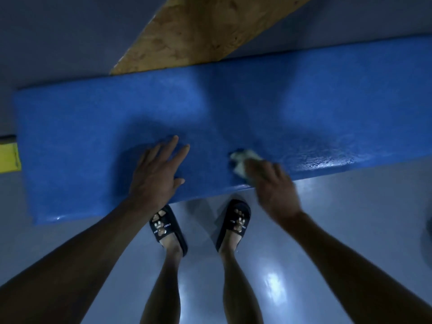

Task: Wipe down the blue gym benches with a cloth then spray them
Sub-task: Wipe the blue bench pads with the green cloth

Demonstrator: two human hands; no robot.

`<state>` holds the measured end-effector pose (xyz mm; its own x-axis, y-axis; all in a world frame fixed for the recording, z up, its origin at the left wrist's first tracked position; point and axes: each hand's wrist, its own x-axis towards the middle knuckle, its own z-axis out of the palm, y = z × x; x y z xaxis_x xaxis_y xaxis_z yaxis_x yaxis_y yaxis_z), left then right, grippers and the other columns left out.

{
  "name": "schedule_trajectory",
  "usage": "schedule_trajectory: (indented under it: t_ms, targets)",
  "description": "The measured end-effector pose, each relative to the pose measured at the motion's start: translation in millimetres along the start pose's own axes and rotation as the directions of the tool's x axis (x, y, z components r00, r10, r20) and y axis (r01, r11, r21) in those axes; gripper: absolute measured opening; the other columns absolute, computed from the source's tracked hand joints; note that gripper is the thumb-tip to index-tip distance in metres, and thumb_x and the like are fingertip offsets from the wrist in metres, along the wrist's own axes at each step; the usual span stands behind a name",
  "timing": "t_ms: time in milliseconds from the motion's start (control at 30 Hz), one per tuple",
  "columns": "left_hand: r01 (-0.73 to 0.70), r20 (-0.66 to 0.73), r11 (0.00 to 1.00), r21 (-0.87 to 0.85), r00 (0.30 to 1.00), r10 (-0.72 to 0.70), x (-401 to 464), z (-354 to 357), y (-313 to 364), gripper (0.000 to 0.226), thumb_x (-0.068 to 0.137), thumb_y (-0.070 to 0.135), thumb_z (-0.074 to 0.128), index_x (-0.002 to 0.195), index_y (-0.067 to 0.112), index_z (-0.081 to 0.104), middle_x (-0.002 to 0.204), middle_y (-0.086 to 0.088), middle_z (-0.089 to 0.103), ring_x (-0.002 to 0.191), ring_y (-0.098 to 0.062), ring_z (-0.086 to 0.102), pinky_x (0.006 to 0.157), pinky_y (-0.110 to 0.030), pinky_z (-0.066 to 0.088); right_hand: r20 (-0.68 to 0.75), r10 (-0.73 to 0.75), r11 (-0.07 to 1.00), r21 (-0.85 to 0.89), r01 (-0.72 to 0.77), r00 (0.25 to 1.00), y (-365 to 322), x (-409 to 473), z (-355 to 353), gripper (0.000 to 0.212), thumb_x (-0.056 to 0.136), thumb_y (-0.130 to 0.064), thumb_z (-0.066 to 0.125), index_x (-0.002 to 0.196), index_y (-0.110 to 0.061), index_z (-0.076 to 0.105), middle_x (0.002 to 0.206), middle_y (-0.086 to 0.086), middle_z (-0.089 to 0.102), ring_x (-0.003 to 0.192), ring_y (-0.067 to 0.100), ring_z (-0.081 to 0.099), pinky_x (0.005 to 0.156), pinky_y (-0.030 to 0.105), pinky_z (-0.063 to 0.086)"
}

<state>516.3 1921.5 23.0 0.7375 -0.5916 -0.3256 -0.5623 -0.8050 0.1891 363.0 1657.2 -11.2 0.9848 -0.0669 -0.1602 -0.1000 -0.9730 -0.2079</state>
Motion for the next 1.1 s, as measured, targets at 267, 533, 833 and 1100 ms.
schedule_trajectory:
  t_ms: [267,533,833,1100]
  targets:
    - [0.091,-0.004,0.993,0.072,0.996,-0.091,-28,4,-67,0.086,0.071,0.037,0.083,0.146,0.029,0.041,0.158,-0.004,0.031,0.135,-0.036,0.039,0.103,-0.054,0.039,-0.029,0.764,0.631,0.239,-0.738,0.645,-38,23,5,0.075,0.087,-0.009,0.051,0.155,-0.021,0.023,0.144,0.017,0.030,0.118,0.039,0.035,0.090,0.049,0.048]
    - [0.068,-0.019,0.997,0.044,0.998,-0.067,-26,6,-73,0.084,0.072,0.037,0.083,0.146,0.026,0.043,0.157,-0.004,0.034,0.133,-0.036,0.043,0.102,-0.053,0.039,0.063,0.127,0.944,0.299,-0.140,0.990,-205,27,24,0.070,0.085,-0.012,0.053,0.151,-0.011,0.033,0.130,0.008,0.047,0.101,0.027,0.049,0.073,0.037,0.056]
    - [0.076,-0.020,0.997,-0.016,0.997,-0.077,-24,10,-78,0.085,0.067,0.039,0.085,0.142,0.028,0.046,0.155,-0.002,0.038,0.131,-0.034,0.043,0.106,-0.051,0.034,-0.094,0.556,0.830,0.117,-0.545,0.826,-47,-1,3,0.081,0.078,0.002,0.050,0.153,-0.023,0.032,0.130,0.014,0.042,0.104,0.037,0.041,0.073,0.046,0.048]
    - [0.034,-0.035,0.999,-0.015,0.999,-0.034,-22,8,-83,0.084,0.066,0.041,0.085,0.141,0.027,0.049,0.153,-0.003,0.041,0.128,-0.034,0.047,0.104,-0.050,0.037,-0.026,0.692,0.686,0.332,-0.647,0.721,-200,26,41,0.080,0.085,-0.001,0.053,0.156,-0.017,0.021,0.142,0.016,0.034,0.110,0.036,0.040,0.080,0.045,0.047]
